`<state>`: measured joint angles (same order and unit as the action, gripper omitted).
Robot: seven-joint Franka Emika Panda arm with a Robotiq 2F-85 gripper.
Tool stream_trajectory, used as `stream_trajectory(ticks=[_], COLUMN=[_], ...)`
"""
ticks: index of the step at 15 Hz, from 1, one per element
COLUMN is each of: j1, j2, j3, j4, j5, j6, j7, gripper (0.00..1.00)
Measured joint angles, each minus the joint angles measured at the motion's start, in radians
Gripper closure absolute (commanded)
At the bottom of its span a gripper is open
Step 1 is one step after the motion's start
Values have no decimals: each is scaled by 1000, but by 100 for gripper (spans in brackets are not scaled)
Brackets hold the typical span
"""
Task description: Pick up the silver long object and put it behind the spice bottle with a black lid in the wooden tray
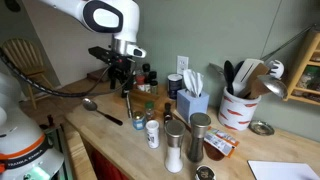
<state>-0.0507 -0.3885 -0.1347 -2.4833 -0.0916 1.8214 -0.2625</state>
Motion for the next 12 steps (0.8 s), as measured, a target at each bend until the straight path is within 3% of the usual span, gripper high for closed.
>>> stream_trajectory(ticks=[7, 12], j1=[0, 10], j2=[0, 3], j3=[0, 29], j4=[0, 0], j5=[0, 27], j6=[0, 70], j7=[0, 64], gripper=[0, 0])
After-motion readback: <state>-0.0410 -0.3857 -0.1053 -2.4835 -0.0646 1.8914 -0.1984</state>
